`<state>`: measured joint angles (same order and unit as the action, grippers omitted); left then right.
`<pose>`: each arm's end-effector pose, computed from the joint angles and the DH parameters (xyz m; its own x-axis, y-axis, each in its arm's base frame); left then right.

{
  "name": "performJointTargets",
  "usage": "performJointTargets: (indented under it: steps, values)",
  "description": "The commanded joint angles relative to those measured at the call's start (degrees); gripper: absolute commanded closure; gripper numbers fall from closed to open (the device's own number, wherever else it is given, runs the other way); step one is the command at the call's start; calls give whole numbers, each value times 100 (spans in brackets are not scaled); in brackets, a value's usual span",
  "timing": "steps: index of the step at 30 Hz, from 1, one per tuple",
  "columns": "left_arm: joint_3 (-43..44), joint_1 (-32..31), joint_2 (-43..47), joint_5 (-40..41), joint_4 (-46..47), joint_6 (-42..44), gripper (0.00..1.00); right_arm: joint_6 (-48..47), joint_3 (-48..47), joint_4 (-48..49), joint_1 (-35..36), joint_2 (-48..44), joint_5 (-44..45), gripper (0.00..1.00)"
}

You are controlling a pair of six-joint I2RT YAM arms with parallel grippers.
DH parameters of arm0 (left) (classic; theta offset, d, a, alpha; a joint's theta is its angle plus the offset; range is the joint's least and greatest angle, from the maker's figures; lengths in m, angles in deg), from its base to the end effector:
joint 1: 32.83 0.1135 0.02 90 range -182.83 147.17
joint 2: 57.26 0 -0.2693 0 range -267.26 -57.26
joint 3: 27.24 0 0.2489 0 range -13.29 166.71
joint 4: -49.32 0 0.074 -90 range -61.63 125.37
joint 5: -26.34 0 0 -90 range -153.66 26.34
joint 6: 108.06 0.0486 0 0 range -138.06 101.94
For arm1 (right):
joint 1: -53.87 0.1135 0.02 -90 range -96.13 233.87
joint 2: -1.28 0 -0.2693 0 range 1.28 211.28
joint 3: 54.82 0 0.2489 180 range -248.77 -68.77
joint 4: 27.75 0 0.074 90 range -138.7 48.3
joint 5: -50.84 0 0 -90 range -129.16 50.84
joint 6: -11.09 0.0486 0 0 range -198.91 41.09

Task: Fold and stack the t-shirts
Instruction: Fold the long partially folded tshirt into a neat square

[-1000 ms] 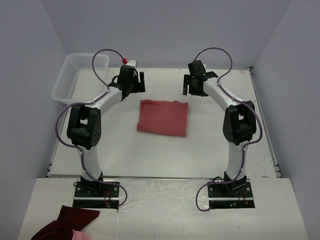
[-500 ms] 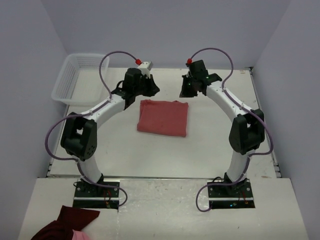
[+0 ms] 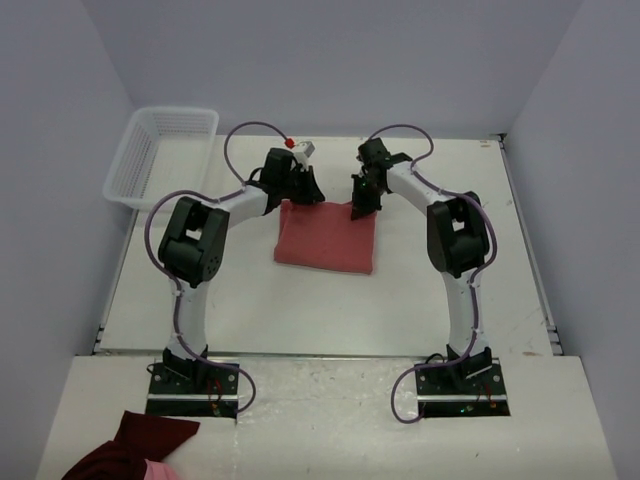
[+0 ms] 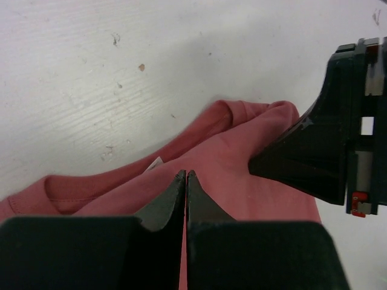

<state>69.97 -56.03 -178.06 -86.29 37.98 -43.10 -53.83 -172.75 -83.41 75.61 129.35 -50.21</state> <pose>0.4370 -0.2076 0.1772 -0.7534 -0.1021 -0.6495 0.3694 0.7515 -0.5466 0.4433 0.1868 0.1707 -0.9524 0.0681 -0.2972 -0.0362 0.9425 0.3321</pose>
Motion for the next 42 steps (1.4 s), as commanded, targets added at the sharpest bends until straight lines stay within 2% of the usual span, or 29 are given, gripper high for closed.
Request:
performJointTargets:
  steps: [1,9,15,20,24,27,33,34,35,36,38,40,41,42]
  values:
    - [278,140,-137,-128,258,-28,100,76,-368,-407,-47,69,340,100]
    - [-213,684,-313,154,240,51,100,155,-122,-452,-73,25,929,100]
    - [-258,1080,-392,224,126,280,100,234,-104,-522,-179,51,1096,100]
    - [-100,1160,-454,303,-50,421,100,173,-262,-627,-258,78,1096,100]
    - [-21,1169,-166,304,-112,447,100,6,-657,-724,-267,69,1096,100]
    - [-144,1160,291,-11,-16,342,100,-178,-833,-680,-266,-107,1096,100]
    - [-179,1125,811,-277,-129,192,100,-302,-633,-610,-266,-607,842,99]
    - [-196,1134,838,-303,-138,175,100,-293,-554,-566,-266,-669,798,89]
    - [-249,1125,855,-338,-138,122,91,-285,-387,-479,-266,-791,762,85]
    - [-267,1125,847,-356,-129,96,88,-284,-307,-443,-266,-827,745,80]
    - [-319,1107,812,-417,-112,52,82,-276,-202,-425,-266,-871,762,79]
    - [-320,1081,715,-479,-112,60,74,-284,-201,-451,-275,-837,797,70]
    - [-354,1055,689,-505,-112,60,66,-267,-166,-460,-275,-828,849,53]
    - [-372,1037,671,-453,-112,69,64,-258,-166,-460,-275,-810,893,48]
